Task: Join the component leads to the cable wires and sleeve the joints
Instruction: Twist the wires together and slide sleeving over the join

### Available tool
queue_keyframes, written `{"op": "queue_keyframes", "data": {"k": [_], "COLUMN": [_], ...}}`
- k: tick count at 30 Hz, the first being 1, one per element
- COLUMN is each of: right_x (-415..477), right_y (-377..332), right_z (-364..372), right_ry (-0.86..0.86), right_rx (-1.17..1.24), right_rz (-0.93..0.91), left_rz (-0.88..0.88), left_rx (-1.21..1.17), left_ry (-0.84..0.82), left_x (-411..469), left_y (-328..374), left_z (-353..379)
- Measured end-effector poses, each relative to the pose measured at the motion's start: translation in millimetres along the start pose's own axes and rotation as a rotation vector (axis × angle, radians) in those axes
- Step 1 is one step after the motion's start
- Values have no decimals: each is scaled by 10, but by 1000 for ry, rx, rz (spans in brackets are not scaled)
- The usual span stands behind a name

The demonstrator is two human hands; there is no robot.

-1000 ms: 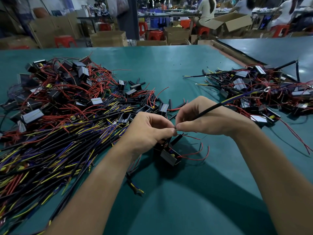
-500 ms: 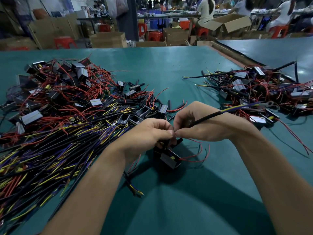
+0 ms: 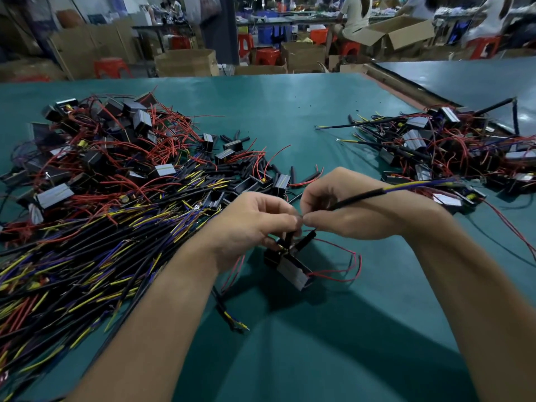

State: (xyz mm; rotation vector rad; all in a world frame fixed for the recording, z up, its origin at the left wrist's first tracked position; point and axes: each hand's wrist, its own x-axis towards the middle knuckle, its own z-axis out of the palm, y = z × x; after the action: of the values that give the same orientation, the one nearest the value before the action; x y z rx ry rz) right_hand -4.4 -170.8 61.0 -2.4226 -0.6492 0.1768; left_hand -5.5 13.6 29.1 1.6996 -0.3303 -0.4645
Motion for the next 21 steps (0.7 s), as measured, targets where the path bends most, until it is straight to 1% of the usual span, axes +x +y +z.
{"op": "queue_keyframes", "data": {"k": [3, 7, 12, 17, 21], "right_x": [19, 15, 9, 13, 21], "right_y": [21, 46, 49, 43, 45], "right_z": [11, -2, -27, -10, 1], "right_ry": [2, 25, 5, -12, -10], "right_rx": [0, 10, 60, 98, 97], "right_rz": [32, 31, 23, 56, 37], "left_rz": [133, 255, 353, 398, 464], "left_rx": [45, 101, 253, 364, 514], "left_ry": [101, 191, 263, 293, 354], "left_x": [11, 32, 21, -5, -8], "left_y": [-33, -60, -75, -84, -69], "left_z": [36, 52, 36, 40, 35]}}
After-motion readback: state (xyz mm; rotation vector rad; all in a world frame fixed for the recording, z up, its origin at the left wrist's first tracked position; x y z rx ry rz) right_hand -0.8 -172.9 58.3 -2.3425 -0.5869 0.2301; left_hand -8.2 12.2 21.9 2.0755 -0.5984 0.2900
